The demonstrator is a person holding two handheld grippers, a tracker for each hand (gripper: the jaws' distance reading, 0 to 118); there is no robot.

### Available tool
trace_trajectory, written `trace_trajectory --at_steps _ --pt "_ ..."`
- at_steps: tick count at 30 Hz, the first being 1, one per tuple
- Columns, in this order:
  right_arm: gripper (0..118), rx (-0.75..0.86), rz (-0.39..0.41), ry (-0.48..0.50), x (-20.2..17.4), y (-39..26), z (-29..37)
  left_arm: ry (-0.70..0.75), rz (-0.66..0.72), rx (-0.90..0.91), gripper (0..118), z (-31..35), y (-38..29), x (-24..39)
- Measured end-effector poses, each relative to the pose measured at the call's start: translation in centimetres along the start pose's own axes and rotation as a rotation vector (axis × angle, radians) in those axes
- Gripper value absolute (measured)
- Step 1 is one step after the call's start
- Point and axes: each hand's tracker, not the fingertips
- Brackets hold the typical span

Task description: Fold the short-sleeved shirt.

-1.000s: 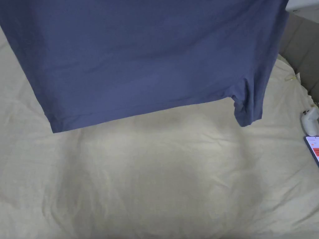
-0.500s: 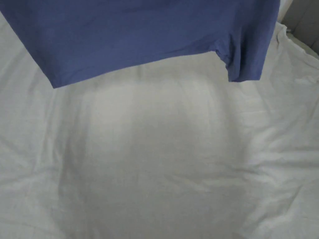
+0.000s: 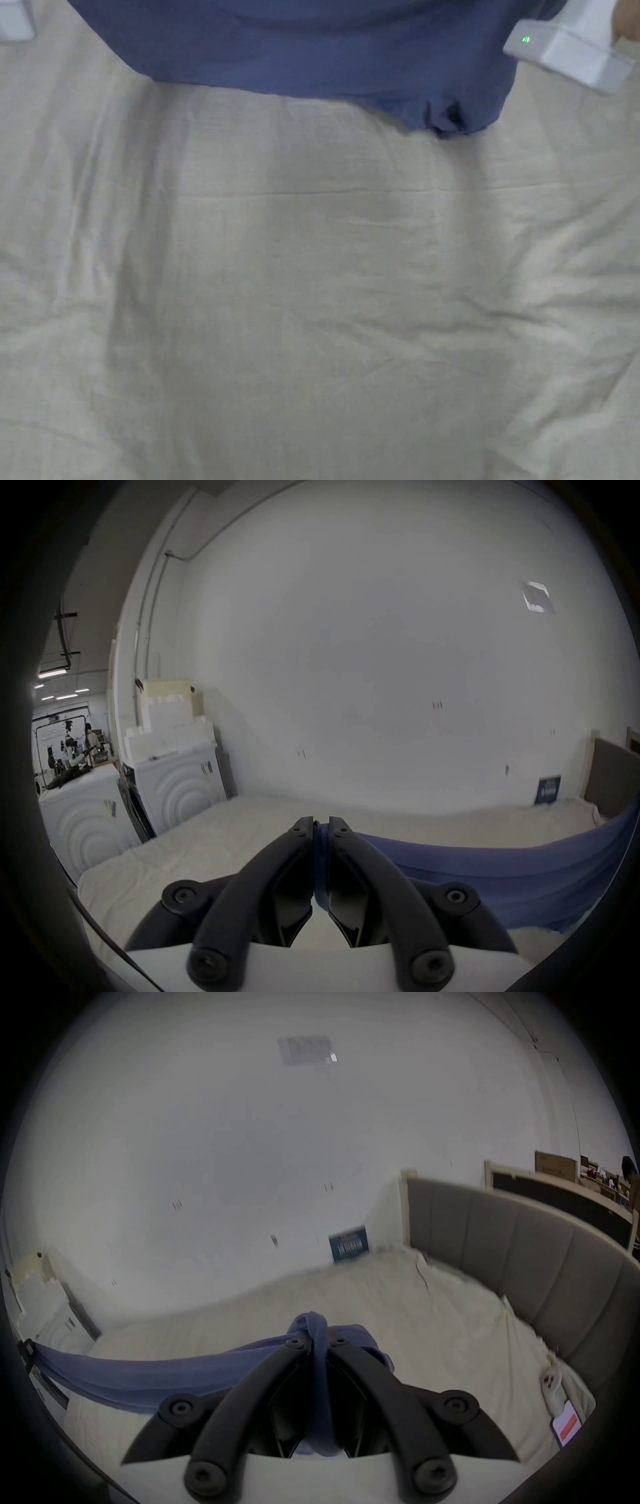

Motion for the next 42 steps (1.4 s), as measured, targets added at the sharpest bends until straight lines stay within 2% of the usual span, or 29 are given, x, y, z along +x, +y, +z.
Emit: trace_trajectory --at_steps 4,8,12,17,25,30,37,42 --pt "3 -0.13 0.02 -0.028 2.7 -7.1 -0.8 -0.016 0.058 -0.115 3 1.2 -5.9 -0.2" --pt "3 -0.231 0.05 -0.033 5.2 -13.6 0.3 -0.019 0.054 -0.242 3 3.5 -12.5 -2.0" --pt "3 -0.308 0.133 -0.017 6.2 -19.7 3.6 -0.01 0.005 -0.366 3 7.1 -19.0 -4.4" --pt "3 -0.343 0.172 0.009 7.2 -24.5 7.1 -0.038 0.009 -0.477 3 12.6 -24.8 -8.8" --pt "3 -0.376 0.168 0.06 10.6 -28.3 14.1 -0.091 0.019 -0.561 3 22.9 -30.0 -15.2" --pt "3 -0.375 0.209 0.087 12.5 -29.9 19.5 -0.12 -0.034 -0.557 3 28.3 -31.7 -17.1" --pt "3 -0.39 0.191 0.113 15.7 -33.3 26.3 -0.133 -0.054 -0.574 3 33.8 -34.0 -19.3" --pt "3 -0.448 0.201 0.115 17.5 -36.2 27.3 -0.129 -0.003 -0.627 4 35.2 -35.7 -20.3"
